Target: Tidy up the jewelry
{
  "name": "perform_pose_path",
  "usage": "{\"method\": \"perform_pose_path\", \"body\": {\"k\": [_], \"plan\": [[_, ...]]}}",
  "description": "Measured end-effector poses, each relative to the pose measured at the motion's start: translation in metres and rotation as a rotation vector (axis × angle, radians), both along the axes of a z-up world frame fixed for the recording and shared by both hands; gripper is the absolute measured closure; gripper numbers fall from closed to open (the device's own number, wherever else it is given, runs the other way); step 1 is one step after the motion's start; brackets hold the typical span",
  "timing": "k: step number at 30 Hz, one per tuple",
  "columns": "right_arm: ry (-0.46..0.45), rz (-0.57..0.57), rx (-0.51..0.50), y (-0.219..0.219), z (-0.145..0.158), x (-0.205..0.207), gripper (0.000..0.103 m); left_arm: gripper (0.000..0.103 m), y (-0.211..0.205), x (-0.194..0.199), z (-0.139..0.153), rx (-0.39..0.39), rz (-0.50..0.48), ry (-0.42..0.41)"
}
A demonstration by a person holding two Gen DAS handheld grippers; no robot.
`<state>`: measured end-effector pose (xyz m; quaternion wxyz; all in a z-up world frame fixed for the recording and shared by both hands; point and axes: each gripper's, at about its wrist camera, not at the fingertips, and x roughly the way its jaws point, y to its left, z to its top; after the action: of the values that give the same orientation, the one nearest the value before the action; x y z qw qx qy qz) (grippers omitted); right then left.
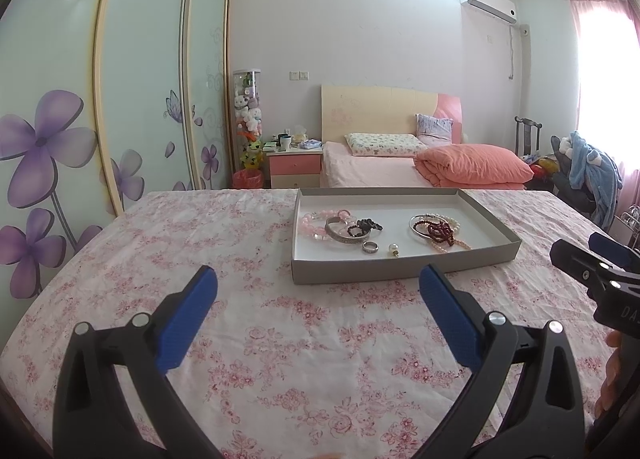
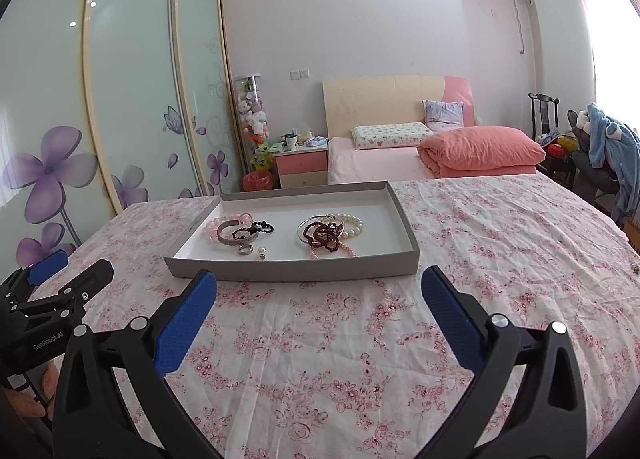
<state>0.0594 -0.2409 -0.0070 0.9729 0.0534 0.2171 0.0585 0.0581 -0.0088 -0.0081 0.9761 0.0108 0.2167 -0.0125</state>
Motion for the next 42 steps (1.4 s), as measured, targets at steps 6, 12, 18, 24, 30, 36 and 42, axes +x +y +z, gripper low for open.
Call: {"method": "perform_pose_path", "body": {"k": [6, 12, 18, 24, 30, 36, 42], "plan": [[0.0, 0.0, 0.0, 0.0, 0.0, 0.0001, 0.002, 0.004, 0.0017, 0.0028, -0.0009, -0.004, 0.006, 0.004], [0.0, -0.001, 0.0, -0.0001, 0.0001, 0.0001, 0.002, 0.004, 0.0022, 0.0029, -0.0014, -0.004, 0.006, 0.005], [0.001, 0.0, 0.001, 0.0001, 0.0, 0.0001, 0.002, 0.004, 0.0024, 0.0037, -0.0023, -0.004, 0.003, 0.01], [0.006, 0.001, 0.002, 0.0004, -0.001, 0.0006, 0.002, 0.004, 0.0011, 0.0039, -0.0047, -0.005, 0.0, 0.018], [0.009, 0.004, 0.002, 0.0022, -0.0023, 0.0008, 0.002, 0.004, 0.0003, 0.0043, -0.0048, -0.001, -0.002, 0.013], [0.013, 0.001, 0.004, 0.0027, -0.0019, 0.0009, 0.002, 0.004, -0.0013, 0.0047, -0.004, 0.004, -0.007, 0.012], [0.014, 0.001, 0.004, 0.0025, -0.0019, 0.0014, 0.002, 0.004, -0.0034, 0.0048, -0.0043, 0.005, -0.022, 0.014]]}}
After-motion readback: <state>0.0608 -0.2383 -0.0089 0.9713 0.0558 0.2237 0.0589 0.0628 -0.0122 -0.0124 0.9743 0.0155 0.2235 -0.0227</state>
